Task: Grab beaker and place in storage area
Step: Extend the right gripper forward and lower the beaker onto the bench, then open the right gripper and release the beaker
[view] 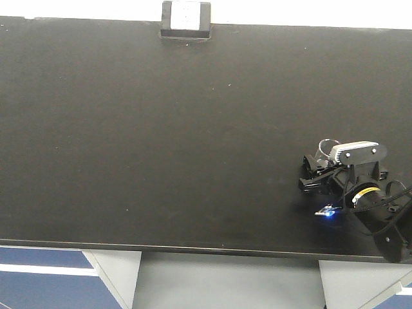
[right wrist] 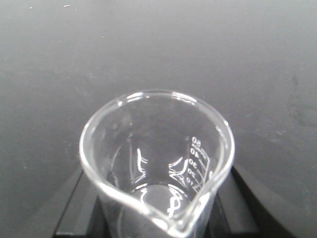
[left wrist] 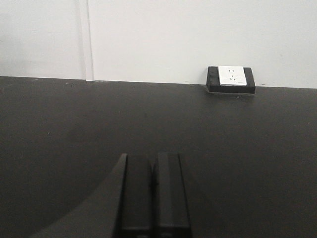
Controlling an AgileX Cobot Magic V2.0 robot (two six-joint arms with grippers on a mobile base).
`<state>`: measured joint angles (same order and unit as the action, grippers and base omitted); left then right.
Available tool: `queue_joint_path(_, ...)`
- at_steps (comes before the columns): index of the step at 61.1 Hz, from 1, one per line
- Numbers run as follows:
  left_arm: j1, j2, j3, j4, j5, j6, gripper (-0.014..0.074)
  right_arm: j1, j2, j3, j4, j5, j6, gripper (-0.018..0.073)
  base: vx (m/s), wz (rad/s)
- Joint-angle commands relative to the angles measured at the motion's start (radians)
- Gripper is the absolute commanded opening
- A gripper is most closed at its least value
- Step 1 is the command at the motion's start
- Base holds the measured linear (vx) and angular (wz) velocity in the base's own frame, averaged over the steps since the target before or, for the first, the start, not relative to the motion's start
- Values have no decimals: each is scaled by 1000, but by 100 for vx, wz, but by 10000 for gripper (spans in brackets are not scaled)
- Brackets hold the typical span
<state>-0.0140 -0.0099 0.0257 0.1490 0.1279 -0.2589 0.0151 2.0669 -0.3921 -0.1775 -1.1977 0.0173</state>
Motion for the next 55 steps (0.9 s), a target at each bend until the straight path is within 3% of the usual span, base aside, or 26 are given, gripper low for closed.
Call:
queue_joint_path(1, -8, -17, 22, -6, -80, -6, -8, -3, -26, -1, -10, -146, -10, 305, 0, 0)
queue_joint_path(11, -8, -17, 22, -6, -80, -6, -8, -3, -26, 0, -10, -145, -5, 513, 0, 0)
queue_joint_path(19, -8, -17, 22, -6, -80, -6, -8, -3, -27, 17, 0, -135, 27, 602, 0, 0)
queue_joint_path(38, -8, -17, 22, -6, -80, -6, -8, -3, -63, 141, 21, -144, 26, 556, 0, 0)
queue_joint_path(55, -8, -17, 22, -6, -80, -6, -8, -2, -219, 259, 50, -141, 38, 495, 0, 0)
